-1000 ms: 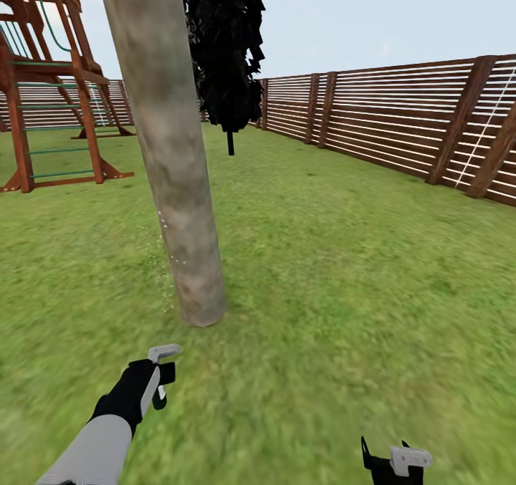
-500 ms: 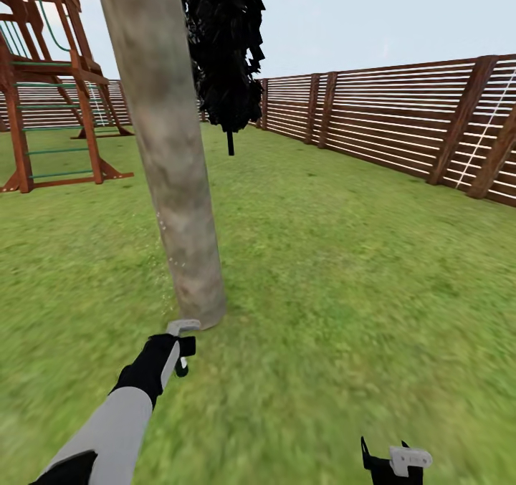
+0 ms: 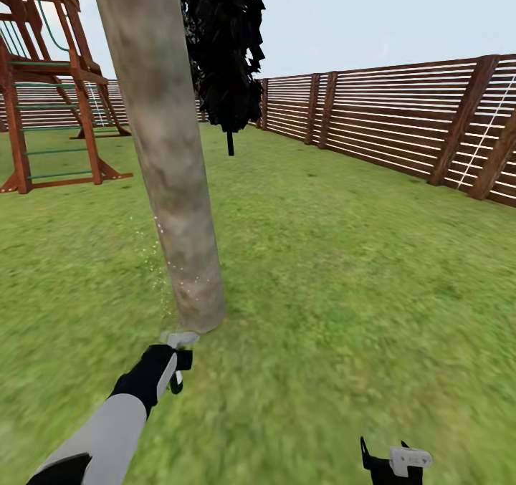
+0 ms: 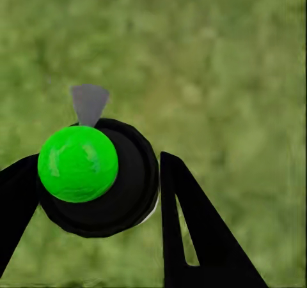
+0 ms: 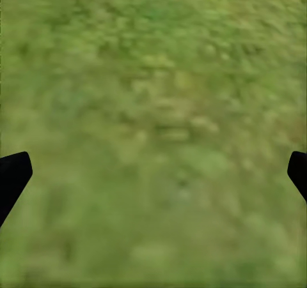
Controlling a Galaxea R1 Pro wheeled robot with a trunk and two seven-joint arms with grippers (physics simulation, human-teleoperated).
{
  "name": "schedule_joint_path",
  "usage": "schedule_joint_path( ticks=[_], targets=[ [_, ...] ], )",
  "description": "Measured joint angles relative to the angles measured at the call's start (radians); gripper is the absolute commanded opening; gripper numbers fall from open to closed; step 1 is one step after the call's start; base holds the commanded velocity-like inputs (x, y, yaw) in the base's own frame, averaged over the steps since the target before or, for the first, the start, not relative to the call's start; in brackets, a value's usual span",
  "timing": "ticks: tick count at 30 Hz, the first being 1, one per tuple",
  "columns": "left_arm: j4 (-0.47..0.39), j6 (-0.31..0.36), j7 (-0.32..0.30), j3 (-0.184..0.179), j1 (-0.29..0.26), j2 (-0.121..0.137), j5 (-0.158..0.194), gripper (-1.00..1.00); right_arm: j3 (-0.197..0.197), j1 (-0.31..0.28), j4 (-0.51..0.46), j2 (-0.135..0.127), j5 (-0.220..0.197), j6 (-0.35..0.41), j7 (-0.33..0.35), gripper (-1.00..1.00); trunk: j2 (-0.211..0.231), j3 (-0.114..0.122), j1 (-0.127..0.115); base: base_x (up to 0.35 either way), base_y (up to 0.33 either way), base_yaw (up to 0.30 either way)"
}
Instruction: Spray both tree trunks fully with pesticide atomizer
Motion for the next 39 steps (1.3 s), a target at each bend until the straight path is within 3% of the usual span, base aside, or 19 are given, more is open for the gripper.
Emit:
schedule_joint_path(
  ticks=[2, 4, 7, 10, 11, 15, 17, 20, 23, 26, 27, 29, 32, 33, 35, 39],
  targets=[
    [0.012, 0.002, -0.001, -0.028, 0.001, -0.041, -0.002, -1.00, 0.000, 0.000, 0.000, 0.000, 0.000, 0.000, 0.000, 1.00, 0.000, 0.000, 0.000, 0.000, 0.000, 0.000],
    [0.014, 0.005, -0.013, -0.038, 0.001, -0.062, -0.006, -1.00, 0.000, 0.000, 0.000, 0.000, 0.000, 0.000, 0.000, 1.00, 0.000, 0.000, 0.000, 0.000, 0.000, 0.000],
    [0.016, 0.005, -0.017, -0.038, 0.001, -0.046, -0.016, -1.00, 0.000, 0.000, 0.000, 0.000, 0.000, 0.000, 0.000, 1.00, 0.000, 0.000, 0.000, 0.000, 0.000, 0.000],
    [0.013, 0.007, -0.010, -0.035, 0.002, 0.021, -0.020, -1.00, 0.000, 0.000, 0.000, 0.000, 0.000, 0.000, 0.000, 1.00, 0.000, 0.000, 0.000, 0.051, 0.000, 0.000],
    [0.013, 0.006, -0.008, -0.035, 0.003, 0.033, -0.016, -1.00, 0.000, 0.000, 0.000, 0.000, 0.001, 0.000, 0.000, 1.00, 0.000, 0.000, 0.000, 0.243, 0.000, 0.000],
    [0.018, 0.004, -0.003, -0.041, 0.004, 0.024, -0.010, -1.00, 0.000, 0.000, 0.000, 0.000, 0.000, 0.000, 0.000, 1.00, 0.000, 0.000, 0.000, 0.319, 0.000, 0.000],
    [0.019, 0.003, -0.004, -0.042, 0.004, -0.004, -0.005, -1.00, 0.000, 0.000, 0.000, 0.000, 0.000, 0.000, 0.000, 1.00, 0.000, 0.000, 0.000, 0.262, 0.000, 0.000],
    [0.032, 0.002, -0.003, -0.041, 0.009, -0.025, -0.012, -1.00, 0.000, 0.000, 0.000, 0.000, 0.000, 0.000, 0.000, 1.00, 0.000, 0.000, 0.000, 0.054, 0.000, 0.000],
    [0.034, 0.002, -0.002, -0.035, 0.024, 0.007, -0.023, -1.00, 0.000, 0.000, 0.000, 0.000, 0.000, 0.000, 0.000, 1.00, 0.000, 0.000, 0.000, 0.003, 0.000, 0.000],
    [0.035, 0.005, -0.001, -0.036, 0.033, 0.069, -0.023, -1.00, 0.000, 0.000, 0.000, 0.000, 0.001, 0.000, 0.000, 1.00, 0.000, 0.000, 0.000, 0.000, 0.000, 0.000],
    [0.036, 0.005, -0.001, -0.038, 0.033, 0.073, -0.015, -1.00, 0.000, 0.000, 0.000, 0.000, 0.000, 0.000, 0.000, 1.00, 0.000, 0.000, 0.000, 0.000, 0.000, 0.000],
    [0.038, 0.005, -0.002, -0.041, 0.034, 0.056, -0.007, -1.00, 0.000, 0.000, 0.000, 0.000, 0.000, 0.000, 0.000, 1.00, 0.000, 0.000, 0.000, 0.000, 0.000, 0.000],
    [0.035, 0.007, -0.004, -0.042, 0.034, 0.003, -0.010, -1.00, 0.000, 0.000, 0.000, 0.000, 0.001, 0.000, 0.000, 1.00, 0.000, 0.000, 0.000, 0.000, 0.000, 0.000],
    [0.034, 0.009, -0.004, -0.044, 0.033, 0.000, -0.015, -1.00, 0.000, 0.000, 0.000, 0.000, 0.000, 0.000, 0.000, 1.00, 0.000, 0.000, 0.000, 0.000, 0.000, 0.000],
    [0.026, 0.013, -0.004, -0.037, 0.030, 0.010, -0.021, -1.00, 0.000, 0.000, 0.000, 0.000, 0.001, 0.000, 0.000, 1.00, 0.000, 0.000, 0.000, 0.000, 0.000, 0.000],
    [0.025, 0.015, -0.003, -0.033, 0.028, 0.091, -0.018, -1.00, 0.000, 0.000, 0.000, 0.000, 0.000, 0.000, 0.000, 1.00, 0.000, 0.000, 0.000, 0.000, 0.000, 0.000]
  ],
)
